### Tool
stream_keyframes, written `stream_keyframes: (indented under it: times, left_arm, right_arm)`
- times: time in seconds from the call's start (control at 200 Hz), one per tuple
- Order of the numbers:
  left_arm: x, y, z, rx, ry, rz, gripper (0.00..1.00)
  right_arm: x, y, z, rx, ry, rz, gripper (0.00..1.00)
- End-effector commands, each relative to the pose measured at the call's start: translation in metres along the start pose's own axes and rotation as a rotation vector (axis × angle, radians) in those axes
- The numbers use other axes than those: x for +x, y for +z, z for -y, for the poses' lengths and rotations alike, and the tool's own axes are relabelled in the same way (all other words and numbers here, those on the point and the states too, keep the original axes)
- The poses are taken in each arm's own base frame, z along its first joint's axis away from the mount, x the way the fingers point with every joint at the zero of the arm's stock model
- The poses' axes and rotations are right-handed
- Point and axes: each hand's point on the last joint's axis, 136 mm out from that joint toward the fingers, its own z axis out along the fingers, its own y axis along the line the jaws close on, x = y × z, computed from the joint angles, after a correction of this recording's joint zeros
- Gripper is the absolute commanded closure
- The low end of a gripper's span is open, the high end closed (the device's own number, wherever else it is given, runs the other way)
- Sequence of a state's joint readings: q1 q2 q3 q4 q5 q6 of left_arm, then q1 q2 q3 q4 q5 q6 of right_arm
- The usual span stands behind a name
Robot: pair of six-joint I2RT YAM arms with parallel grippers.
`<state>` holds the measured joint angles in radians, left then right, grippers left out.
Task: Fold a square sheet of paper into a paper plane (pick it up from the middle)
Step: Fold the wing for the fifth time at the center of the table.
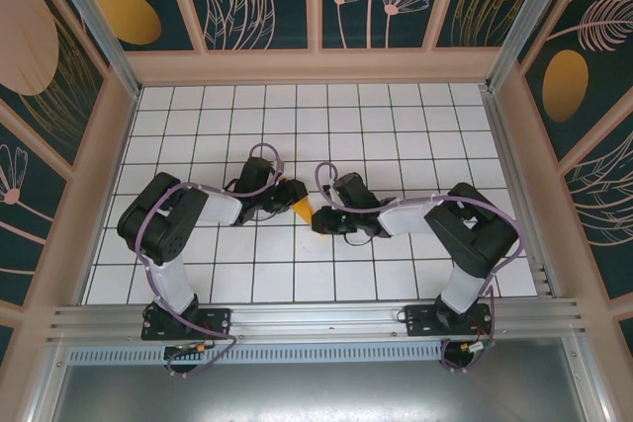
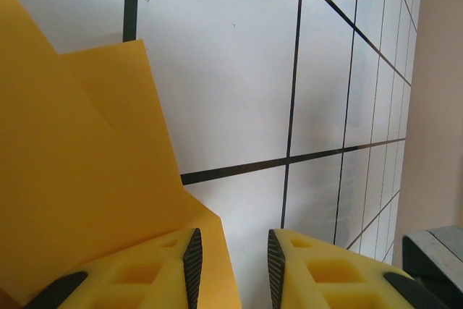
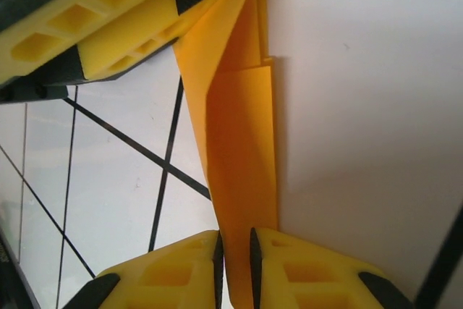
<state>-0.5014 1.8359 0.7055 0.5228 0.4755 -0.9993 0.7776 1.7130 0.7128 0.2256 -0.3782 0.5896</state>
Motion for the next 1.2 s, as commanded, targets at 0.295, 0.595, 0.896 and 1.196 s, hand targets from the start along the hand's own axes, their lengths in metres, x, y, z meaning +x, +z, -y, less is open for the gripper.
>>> stream_keyframes:
  times: [0.295, 0.595, 0.896, 1.196]
  left_arm:
    - [0.015, 0.007, -0.050, -0.157, -0.040, -0.043, 0.67]
    - [0.016, 0.006, -0.050, -0.158, -0.039, -0.045, 0.68]
    - [0.015, 0.005, -0.058, -0.195, -0.048, -0.039, 0.70]
    - [0.017, 0.009, -0.063, -0.212, -0.047, -0.052, 0.71]
  right_arm:
    - [-0.006, 0.006, 0.016, 0.112, -0.025, -0.027, 0.74]
    - [0.018, 0.012, 0.027, 0.070, 0.063, -0.072, 0.89]
    - [0.031, 0.011, 0.043, 0.150, 0.090, -0.094, 0.89]
    - [-0.035, -0.034, -0.033, -0.027, 0.010, 0.099, 0.82]
